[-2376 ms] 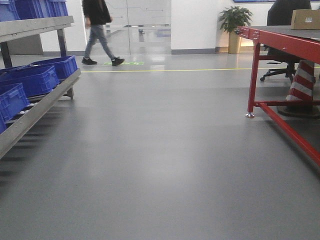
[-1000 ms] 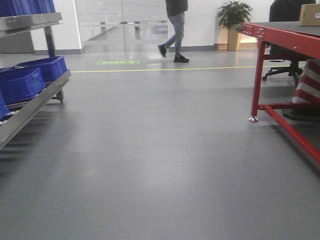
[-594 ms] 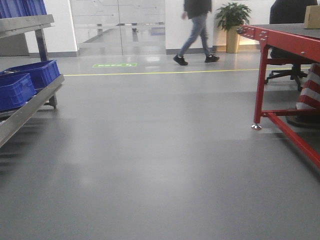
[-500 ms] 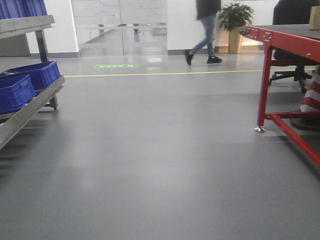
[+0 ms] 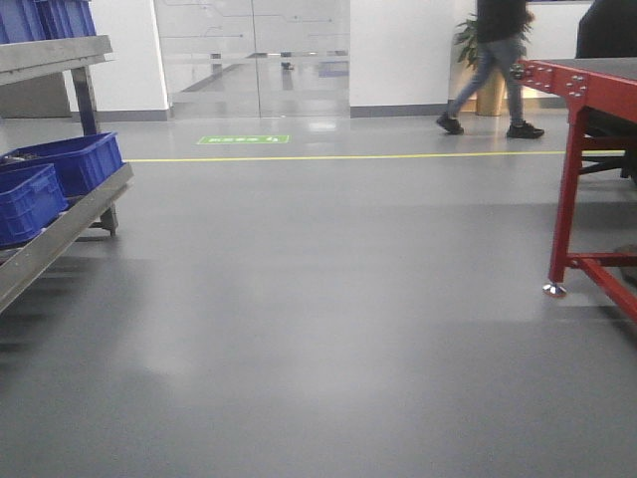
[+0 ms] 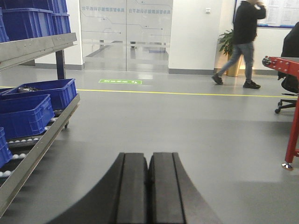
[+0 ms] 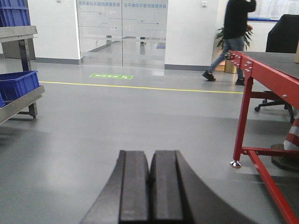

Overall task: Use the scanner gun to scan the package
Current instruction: 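Drive the base forward and turn toward the red-framed felt table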

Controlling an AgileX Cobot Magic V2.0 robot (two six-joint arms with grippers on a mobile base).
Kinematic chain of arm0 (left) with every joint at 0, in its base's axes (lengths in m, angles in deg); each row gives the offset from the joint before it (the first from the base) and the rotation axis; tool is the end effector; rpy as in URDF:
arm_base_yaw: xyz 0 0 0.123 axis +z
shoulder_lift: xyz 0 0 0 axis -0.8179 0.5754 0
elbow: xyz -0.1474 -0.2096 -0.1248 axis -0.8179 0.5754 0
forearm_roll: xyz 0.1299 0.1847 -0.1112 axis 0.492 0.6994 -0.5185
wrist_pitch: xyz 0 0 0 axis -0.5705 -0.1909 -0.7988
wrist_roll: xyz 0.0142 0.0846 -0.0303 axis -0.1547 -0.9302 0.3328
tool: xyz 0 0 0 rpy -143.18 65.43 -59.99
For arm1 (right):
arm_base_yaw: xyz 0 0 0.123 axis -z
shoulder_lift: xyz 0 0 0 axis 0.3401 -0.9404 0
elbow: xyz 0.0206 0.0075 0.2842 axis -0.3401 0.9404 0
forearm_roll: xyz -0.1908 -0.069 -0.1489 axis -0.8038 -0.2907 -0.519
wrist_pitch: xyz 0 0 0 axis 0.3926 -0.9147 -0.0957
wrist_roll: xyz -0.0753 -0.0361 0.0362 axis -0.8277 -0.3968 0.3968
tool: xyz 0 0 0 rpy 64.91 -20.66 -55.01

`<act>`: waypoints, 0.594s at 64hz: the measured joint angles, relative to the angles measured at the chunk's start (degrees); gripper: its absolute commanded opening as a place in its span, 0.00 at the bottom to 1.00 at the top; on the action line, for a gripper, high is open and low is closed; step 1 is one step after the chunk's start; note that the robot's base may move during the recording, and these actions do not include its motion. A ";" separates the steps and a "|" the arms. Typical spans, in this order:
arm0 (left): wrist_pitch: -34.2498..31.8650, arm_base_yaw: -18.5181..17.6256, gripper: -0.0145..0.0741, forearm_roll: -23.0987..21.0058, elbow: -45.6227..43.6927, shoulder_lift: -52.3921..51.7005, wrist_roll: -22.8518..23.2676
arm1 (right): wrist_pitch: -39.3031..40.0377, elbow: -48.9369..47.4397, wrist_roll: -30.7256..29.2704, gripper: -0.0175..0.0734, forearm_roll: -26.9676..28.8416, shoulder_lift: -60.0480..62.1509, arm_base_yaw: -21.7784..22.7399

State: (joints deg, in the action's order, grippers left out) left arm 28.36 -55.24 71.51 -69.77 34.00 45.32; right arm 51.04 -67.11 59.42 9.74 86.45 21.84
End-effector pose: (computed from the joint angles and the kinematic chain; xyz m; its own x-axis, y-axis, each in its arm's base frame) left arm 0.0569 -0.0003 0.2078 0.0369 -0.0061 -0.9993 0.0049 1.0000 -0.0059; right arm 0.0567 -0.0015 0.2069 0.0174 0.0223 -0.9996 0.0299 0.9993 0.0228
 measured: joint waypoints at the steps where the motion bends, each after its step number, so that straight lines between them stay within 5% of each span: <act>1: 0.00 0.00 0.04 0.00 0.00 0.00 0.00 | 0.00 0.00 0.00 0.01 0.00 0.00 0.00; 38: 0.00 0.00 0.04 0.00 0.00 0.00 0.00 | 0.00 0.00 0.00 0.01 0.00 0.00 0.00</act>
State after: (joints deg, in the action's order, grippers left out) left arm 28.36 -55.24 71.51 -69.77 34.00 45.32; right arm 51.04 -67.11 59.42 9.74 86.45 21.84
